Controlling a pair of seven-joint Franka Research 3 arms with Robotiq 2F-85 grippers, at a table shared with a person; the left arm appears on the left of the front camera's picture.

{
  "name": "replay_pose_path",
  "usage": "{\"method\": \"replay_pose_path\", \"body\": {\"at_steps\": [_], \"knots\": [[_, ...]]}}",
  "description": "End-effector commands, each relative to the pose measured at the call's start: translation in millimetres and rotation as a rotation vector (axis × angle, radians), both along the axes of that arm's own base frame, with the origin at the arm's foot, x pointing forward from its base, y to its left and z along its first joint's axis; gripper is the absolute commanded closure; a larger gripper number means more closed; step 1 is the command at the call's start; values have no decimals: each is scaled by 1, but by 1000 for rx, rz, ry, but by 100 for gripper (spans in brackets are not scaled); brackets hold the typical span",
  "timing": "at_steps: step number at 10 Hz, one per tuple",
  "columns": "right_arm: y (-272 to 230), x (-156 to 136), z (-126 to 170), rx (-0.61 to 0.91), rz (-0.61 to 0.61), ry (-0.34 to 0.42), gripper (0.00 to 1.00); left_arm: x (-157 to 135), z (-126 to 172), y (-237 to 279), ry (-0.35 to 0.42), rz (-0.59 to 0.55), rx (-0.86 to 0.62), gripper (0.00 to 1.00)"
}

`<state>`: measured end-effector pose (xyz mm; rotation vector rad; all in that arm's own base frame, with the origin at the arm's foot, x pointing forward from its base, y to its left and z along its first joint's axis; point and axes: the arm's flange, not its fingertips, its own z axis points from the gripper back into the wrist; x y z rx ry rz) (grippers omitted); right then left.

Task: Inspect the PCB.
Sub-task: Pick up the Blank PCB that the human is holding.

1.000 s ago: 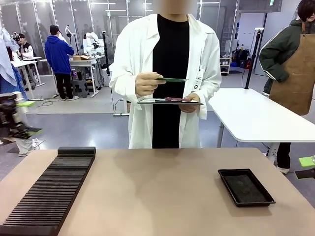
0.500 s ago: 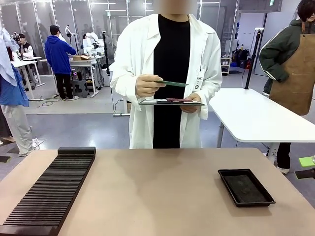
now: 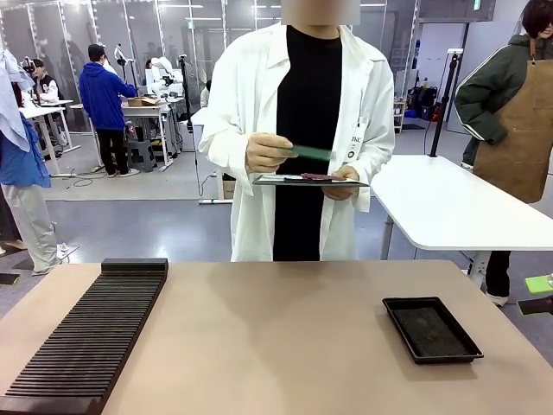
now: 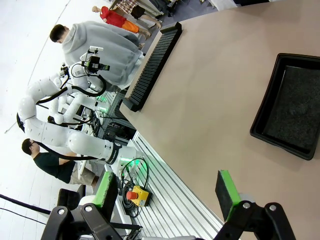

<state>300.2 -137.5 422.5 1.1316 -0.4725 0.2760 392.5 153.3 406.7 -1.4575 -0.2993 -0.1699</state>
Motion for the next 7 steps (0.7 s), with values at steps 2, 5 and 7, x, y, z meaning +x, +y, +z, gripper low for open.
{"method": "replay_pose_path", "body": {"at_steps": [2,5,7], "knots": [[-1,1,1,10,2,-26,0,1,4,4,23,-17,0,0],[-1,1,1,10,2,-26,0,1,4,4,23,-17,0,0],[-1,1,1,10,2,-26,0,1,4,4,23,-17,0,0]]}}
